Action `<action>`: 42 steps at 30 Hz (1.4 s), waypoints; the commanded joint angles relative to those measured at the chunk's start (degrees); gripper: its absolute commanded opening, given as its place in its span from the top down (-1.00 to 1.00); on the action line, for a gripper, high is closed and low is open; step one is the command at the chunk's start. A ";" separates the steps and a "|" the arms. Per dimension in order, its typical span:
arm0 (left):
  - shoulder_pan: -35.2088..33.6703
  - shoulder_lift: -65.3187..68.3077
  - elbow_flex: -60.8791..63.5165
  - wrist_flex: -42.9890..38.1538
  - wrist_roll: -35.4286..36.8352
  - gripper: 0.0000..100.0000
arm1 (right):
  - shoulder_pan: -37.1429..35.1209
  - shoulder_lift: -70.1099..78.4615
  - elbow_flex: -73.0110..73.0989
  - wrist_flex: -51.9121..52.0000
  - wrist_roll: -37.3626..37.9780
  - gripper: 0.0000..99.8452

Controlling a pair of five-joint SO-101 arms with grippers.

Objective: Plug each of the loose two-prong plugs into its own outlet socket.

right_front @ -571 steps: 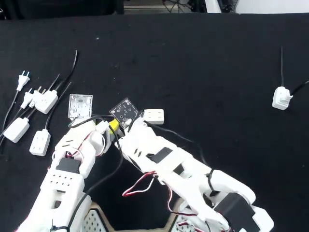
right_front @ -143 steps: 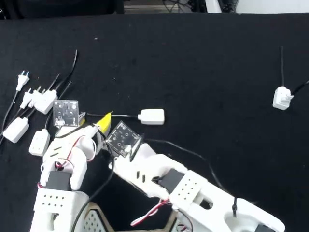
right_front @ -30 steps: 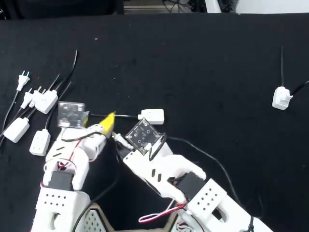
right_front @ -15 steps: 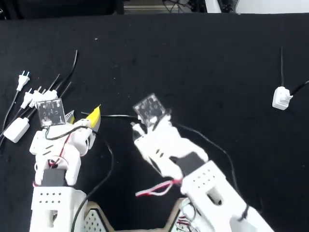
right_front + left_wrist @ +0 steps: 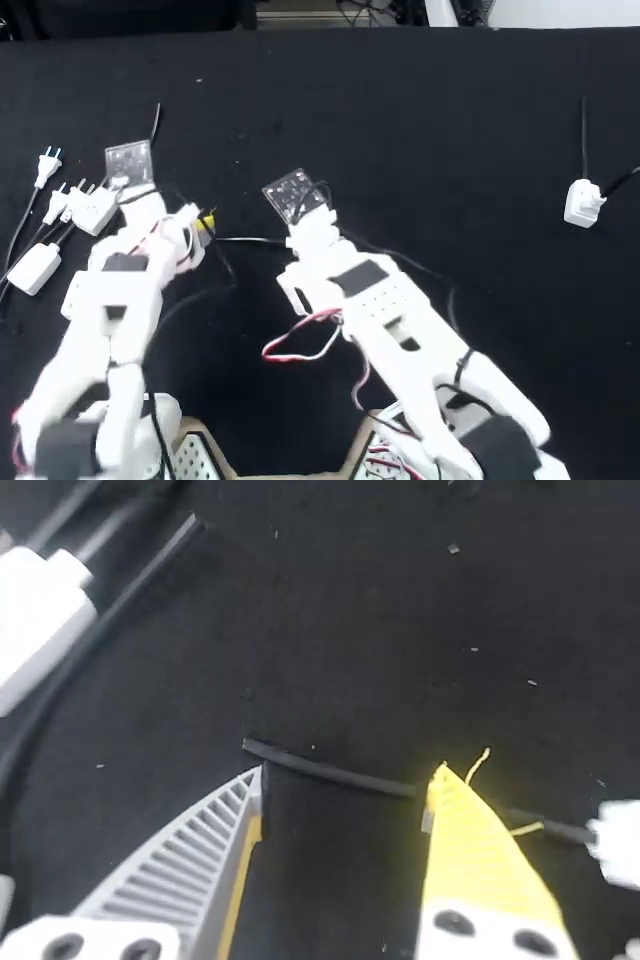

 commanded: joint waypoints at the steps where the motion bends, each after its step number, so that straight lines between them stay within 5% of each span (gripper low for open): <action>1: -0.40 12.84 -8.66 -5.10 2.20 0.47 | 3.34 1.80 -4.88 0.44 -0.44 0.98; 13: 3.03 24.53 -15.34 -4.84 2.02 0.47 | 6.07 2.77 -5.41 0.18 -0.44 0.98; 18: 4.53 25.76 -19.12 5.71 -5.01 0.47 | 6.51 2.77 -4.97 -1.58 -0.18 0.98; 30: 4.00 25.23 -24.66 27.25 -5.27 0.47 | 10.81 2.86 -5.23 -3.16 0.00 0.98; 37: 3.91 25.14 -25.27 30.68 -5.63 0.47 | 10.81 2.86 -5.58 -1.67 0.00 0.98; 42: 3.82 25.14 -25.27 30.59 -7.74 0.47 | 10.99 2.68 -11.12 9.93 0.00 0.98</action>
